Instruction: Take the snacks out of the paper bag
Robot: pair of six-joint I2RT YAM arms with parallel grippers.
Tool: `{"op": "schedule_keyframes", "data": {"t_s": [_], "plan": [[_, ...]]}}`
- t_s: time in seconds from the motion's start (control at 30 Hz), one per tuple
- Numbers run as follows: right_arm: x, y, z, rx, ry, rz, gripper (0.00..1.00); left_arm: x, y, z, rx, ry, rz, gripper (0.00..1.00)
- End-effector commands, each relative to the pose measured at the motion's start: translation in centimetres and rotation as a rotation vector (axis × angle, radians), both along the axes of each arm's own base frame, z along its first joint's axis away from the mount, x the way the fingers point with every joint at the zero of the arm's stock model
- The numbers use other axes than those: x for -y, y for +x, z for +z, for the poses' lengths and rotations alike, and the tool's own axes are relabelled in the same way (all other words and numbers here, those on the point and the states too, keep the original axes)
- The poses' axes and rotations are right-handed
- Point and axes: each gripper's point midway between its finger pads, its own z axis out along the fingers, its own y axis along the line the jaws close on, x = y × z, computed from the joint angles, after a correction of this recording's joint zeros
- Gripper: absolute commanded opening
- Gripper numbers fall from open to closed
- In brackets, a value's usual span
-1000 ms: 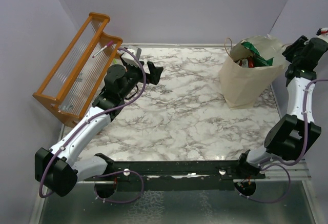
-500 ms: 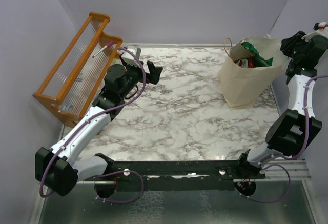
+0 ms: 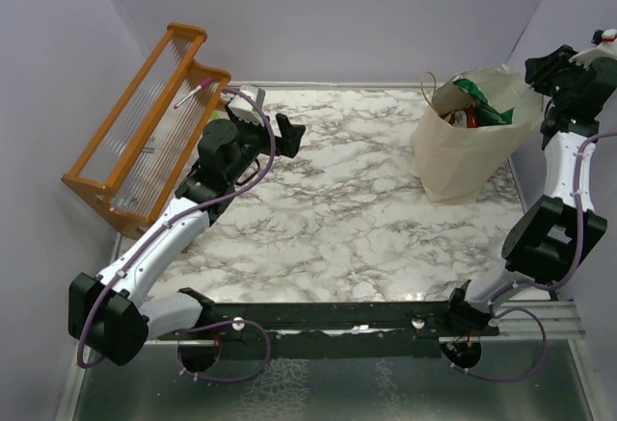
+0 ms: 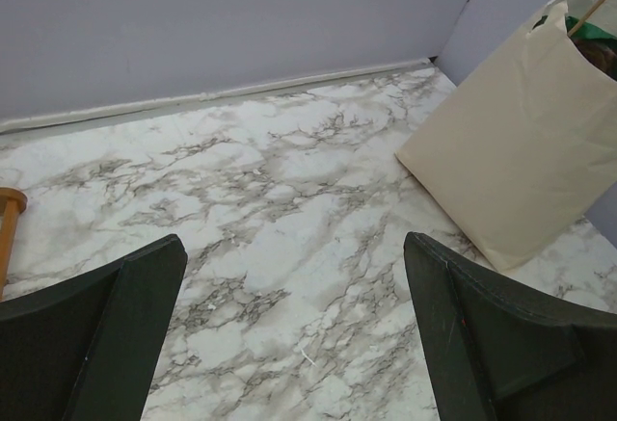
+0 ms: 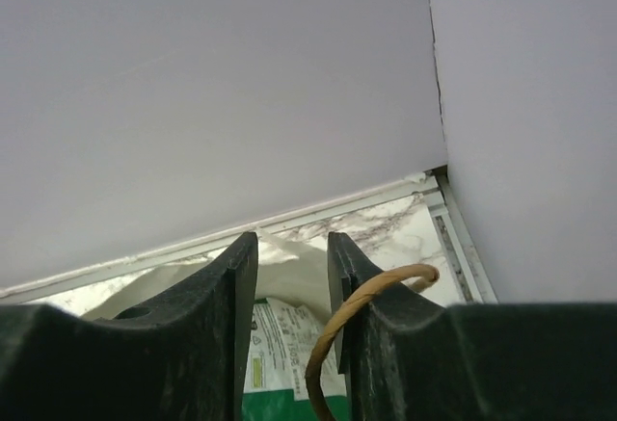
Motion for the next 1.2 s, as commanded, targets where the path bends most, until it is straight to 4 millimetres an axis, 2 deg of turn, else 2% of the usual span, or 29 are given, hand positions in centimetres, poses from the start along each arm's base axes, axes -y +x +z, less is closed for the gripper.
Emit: {"op": "schedule_keyframes", "data": {"t_s": [0.0,0.1,0.23,0.4,0.53,0.7,0.83,0.93,1.17], "plan": [[-0.3,1.1,3.0,0.073,0.005,0.059,0.34,0.1,0.2,1.4,0.028,-0.025,-0.010,0.99],[-0.8,1.0,4.7,0.113,0.012,0.080,0.30,0.0,0.3,1.3,0.025,-0.027,-0.007,0.99],[-2.3,0.2,6.7,0.162,0.035,0.137,0.19,0.1,0.4,1.2,0.021,-0.028,-0.009,0.99],[-5.1,-1.2,7.7,0.195,0.108,0.252,0.10,0.2,0.4,1.0,0.013,-0.031,-0.012,0.99],[-8.2,-2.7,7.4,0.197,0.188,0.413,0.06,0.2,0.4,1.1,0.013,-0.032,-0.016,0.99],[-11.6,-4.7,6.3,0.140,0.264,0.578,0.04,-0.9,0.7,1.6,0.022,-0.044,0.007,0.99],[-13.3,-6.5,5.6,0.100,0.278,0.631,0.04,-1.6,1.1,1.6,0.012,-0.066,0.018,0.99],[-14.1,-8.0,5.1,0.080,0.298,0.641,0.04,-1.4,1.3,1.6,-0.014,-0.090,-0.009,0.99],[-16.1,-10.7,3.8,0.050,0.369,0.701,0.04,-0.8,0.3,3.4,-0.035,-0.122,-0.084,0.99]]}}
